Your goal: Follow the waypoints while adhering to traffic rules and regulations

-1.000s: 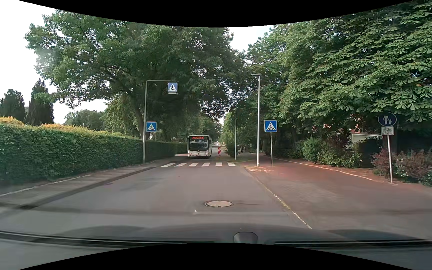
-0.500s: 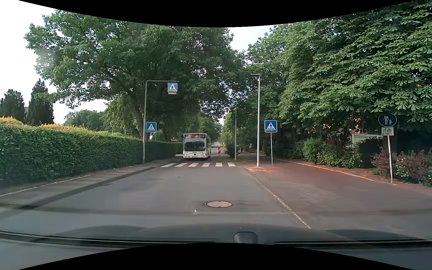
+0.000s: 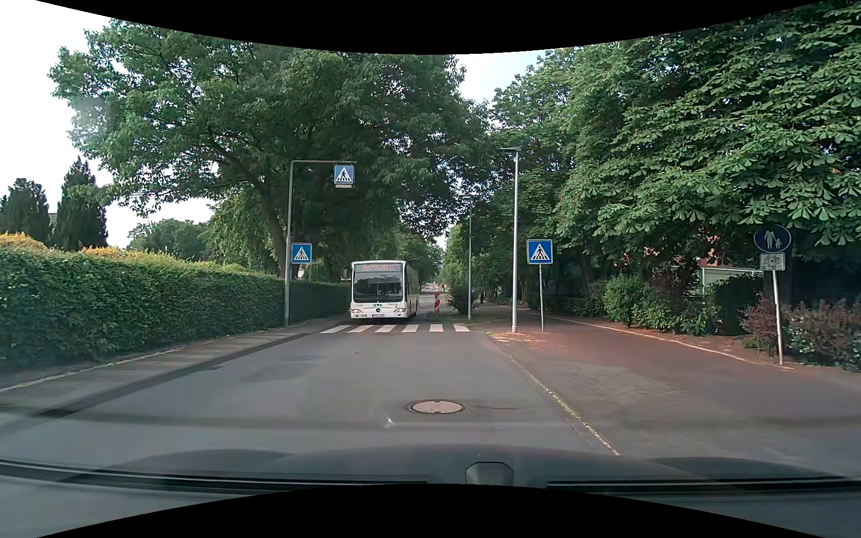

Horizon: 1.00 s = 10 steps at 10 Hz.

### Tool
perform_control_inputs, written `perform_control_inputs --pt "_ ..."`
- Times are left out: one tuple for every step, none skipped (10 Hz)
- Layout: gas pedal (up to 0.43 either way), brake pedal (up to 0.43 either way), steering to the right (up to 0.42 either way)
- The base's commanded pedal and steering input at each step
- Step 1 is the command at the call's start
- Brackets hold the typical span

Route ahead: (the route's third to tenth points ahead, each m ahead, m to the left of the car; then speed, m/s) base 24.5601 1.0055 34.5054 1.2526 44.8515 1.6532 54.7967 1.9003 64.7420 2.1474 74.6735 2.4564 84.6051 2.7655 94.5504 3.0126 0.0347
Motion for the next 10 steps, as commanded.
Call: perform_control_inputs --pt "0.000 0.134 0.004" --pt "0.000 0.122 0.004" --pt "0.000 0.079 0.004" --pt "0.000 0.024 0.004" --pt "0.000 0.018 0.004" --pt "0.000 0.012 0.004" --pt "0.000 0.000 0.004" --pt "0.000 0.000 0.004" --pt "0.000 0.000 0.004" --pt "0.000 0.000 0.003"
